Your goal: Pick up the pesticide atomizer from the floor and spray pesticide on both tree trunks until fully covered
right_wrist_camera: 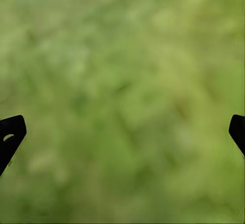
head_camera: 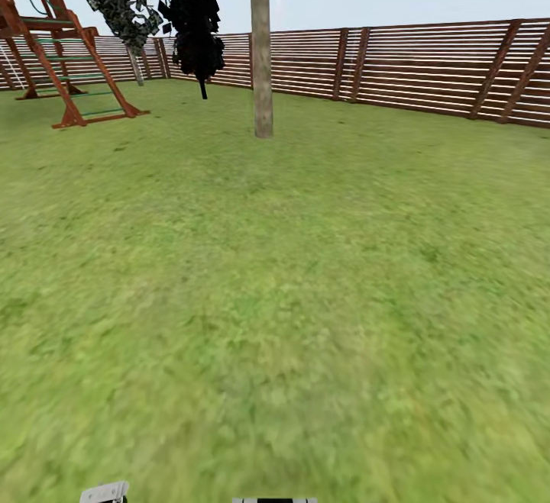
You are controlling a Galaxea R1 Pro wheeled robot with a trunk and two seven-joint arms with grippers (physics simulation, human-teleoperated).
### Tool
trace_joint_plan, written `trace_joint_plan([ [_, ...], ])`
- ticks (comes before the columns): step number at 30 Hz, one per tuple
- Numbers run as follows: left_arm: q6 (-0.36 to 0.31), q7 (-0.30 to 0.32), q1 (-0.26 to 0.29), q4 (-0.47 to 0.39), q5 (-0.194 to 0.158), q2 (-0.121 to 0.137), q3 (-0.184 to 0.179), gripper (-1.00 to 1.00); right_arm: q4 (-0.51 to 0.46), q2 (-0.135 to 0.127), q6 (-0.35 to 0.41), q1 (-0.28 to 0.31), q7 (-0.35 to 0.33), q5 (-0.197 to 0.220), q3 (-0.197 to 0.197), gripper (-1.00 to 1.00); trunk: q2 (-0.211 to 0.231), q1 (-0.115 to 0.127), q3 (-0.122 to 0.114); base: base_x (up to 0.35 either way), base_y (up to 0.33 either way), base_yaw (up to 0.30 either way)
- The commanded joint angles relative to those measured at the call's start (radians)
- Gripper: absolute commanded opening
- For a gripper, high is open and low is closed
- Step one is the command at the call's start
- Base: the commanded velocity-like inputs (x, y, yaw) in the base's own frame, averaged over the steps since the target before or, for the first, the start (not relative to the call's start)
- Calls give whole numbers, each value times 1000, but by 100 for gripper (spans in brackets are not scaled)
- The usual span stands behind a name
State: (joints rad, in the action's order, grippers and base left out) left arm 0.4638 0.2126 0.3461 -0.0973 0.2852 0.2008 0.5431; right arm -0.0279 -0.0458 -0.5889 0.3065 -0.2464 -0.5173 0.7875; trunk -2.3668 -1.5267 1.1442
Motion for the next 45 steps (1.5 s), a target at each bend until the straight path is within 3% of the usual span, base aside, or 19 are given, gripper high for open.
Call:
trace_joint_plan([
  [1, 3, 5, 1, 1, 6, 0, 9, -100, 0, 0, -2, 0, -7, -3, 9, 100, 0, 0, 1, 338, 0, 0],
  [45, 2, 5, 1, 1, 6, 0, 10, -100, 0, 0, -2, 0, -7, -3, 9, 100, 0, 0, 1, 338, 0, 0],
])
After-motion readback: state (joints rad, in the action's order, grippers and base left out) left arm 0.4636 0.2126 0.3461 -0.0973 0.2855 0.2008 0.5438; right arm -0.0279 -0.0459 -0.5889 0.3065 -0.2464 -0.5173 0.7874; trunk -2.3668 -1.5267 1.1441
